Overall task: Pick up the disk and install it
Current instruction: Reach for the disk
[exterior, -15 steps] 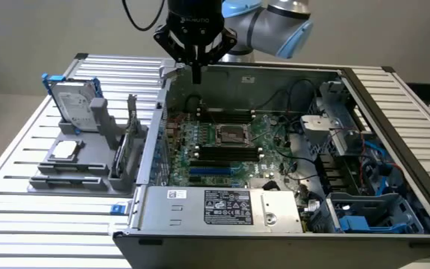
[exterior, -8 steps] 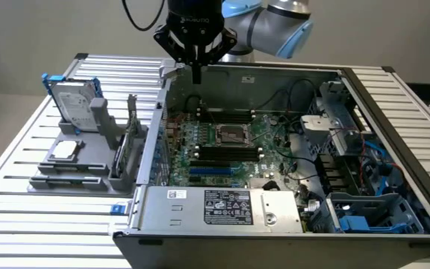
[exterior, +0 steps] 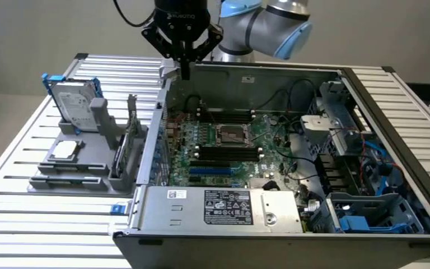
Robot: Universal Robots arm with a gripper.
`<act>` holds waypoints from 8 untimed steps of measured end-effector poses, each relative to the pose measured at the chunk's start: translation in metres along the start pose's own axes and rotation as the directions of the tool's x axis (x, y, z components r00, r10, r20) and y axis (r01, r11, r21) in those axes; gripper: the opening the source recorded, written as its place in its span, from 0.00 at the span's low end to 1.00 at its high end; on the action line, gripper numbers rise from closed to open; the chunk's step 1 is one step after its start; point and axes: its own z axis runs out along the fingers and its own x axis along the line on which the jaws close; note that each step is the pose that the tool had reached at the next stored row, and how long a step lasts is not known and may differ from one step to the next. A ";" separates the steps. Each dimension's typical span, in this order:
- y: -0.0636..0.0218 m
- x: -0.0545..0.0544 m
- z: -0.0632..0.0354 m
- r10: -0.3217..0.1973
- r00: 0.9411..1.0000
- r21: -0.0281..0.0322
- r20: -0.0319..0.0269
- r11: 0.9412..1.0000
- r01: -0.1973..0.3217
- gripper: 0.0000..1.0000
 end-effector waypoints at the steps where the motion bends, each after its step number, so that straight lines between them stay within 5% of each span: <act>1: 0.0021 0.005 0.0001 0.000 1.000 0.001 0.000 1.000 0.000 0.11; 8: 0.0141 0.038 0.0018 0.000 1.000 0.012 0.001 1.000 0.000 0.11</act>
